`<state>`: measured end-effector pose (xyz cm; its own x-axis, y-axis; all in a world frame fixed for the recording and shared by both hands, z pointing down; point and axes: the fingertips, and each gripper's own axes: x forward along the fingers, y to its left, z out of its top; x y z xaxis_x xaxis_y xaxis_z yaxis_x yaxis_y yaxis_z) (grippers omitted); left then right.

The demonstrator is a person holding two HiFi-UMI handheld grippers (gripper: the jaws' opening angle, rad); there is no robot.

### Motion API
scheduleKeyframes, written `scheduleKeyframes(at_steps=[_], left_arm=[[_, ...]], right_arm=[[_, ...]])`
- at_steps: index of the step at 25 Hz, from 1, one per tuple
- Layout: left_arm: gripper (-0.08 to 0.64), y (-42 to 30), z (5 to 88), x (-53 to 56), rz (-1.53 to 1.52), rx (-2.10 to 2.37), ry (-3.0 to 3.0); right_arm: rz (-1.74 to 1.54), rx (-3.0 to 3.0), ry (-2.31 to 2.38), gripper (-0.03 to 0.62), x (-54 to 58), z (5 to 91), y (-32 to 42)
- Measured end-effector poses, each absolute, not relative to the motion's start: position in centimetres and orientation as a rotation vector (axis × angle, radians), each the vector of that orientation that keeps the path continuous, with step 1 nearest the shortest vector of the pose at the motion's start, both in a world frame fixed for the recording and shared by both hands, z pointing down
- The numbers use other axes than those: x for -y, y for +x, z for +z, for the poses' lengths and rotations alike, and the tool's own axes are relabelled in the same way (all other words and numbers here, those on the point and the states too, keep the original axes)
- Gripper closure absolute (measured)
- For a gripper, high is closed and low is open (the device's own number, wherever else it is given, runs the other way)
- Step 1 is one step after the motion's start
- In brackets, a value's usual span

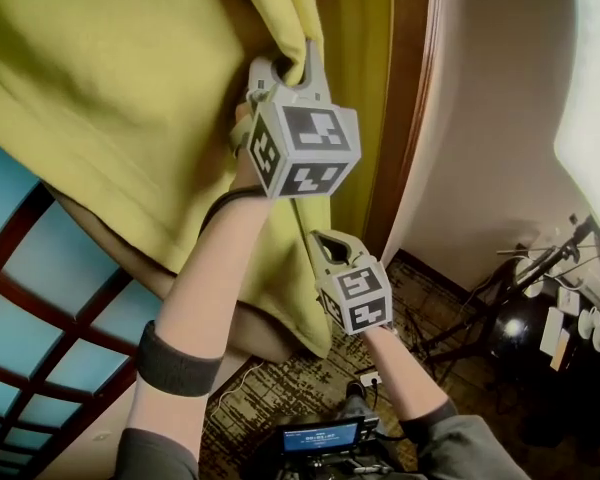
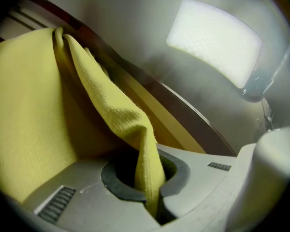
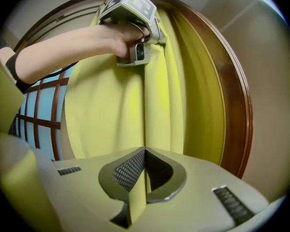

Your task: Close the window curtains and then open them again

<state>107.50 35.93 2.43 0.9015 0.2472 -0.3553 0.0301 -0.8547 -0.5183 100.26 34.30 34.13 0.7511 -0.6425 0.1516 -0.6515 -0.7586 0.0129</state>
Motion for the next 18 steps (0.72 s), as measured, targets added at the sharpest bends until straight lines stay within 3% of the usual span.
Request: scheduleKeyframes(at_steps=[10, 18], left_arm=[[0.560, 115.4, 4.0, -44.5, 0.466, 0.390, -2.582], [0.560, 114.0, 5.1, -42.9, 0.464, 0.380, -2.622]], right_arm=[[0.208, 0.939, 2.937, 0.578, -41.2, 33.7, 103.6], [0.221, 0.942, 2.941, 0.578, -41.2, 33.8, 103.2]])
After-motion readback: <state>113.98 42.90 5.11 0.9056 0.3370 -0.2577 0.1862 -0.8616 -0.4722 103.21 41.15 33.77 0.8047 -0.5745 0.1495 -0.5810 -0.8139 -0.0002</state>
